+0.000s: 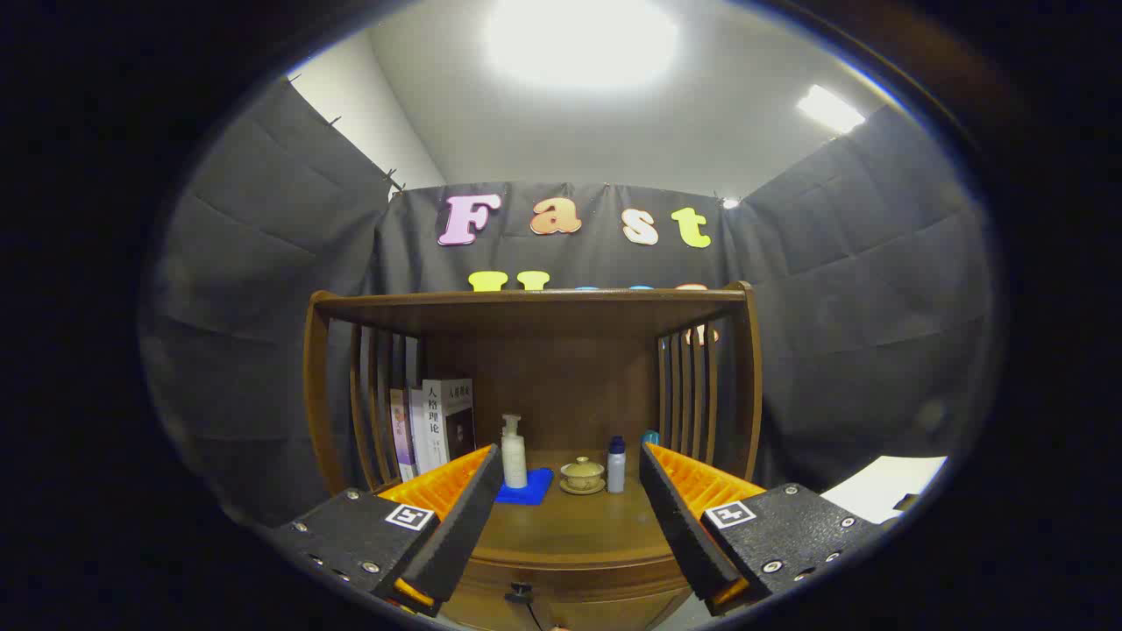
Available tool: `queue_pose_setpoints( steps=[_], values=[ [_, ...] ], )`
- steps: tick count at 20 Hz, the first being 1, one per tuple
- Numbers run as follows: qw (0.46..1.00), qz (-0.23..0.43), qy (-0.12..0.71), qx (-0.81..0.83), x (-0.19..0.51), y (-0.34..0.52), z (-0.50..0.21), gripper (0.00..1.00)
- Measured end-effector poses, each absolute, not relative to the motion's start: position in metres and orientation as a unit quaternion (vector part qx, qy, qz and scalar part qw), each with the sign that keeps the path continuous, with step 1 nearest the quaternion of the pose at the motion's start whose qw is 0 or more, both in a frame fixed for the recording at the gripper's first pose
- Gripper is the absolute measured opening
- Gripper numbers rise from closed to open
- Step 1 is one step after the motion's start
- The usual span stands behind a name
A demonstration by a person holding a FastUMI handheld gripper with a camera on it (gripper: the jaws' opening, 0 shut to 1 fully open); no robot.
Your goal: Pull open the drawer, take out the items inside it, and place them on the countertop above the cabinet.
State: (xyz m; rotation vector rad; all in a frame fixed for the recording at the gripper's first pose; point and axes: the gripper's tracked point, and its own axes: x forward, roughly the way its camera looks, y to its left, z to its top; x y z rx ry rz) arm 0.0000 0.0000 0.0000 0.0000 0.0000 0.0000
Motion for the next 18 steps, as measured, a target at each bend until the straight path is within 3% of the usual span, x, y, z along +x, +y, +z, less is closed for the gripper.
queue_pose_setpoints(
  steps=[18],
  values=[
    [0.998,0.055,0.032,-0.002,0.000,0.043,-0.021,0.96]
  ],
)
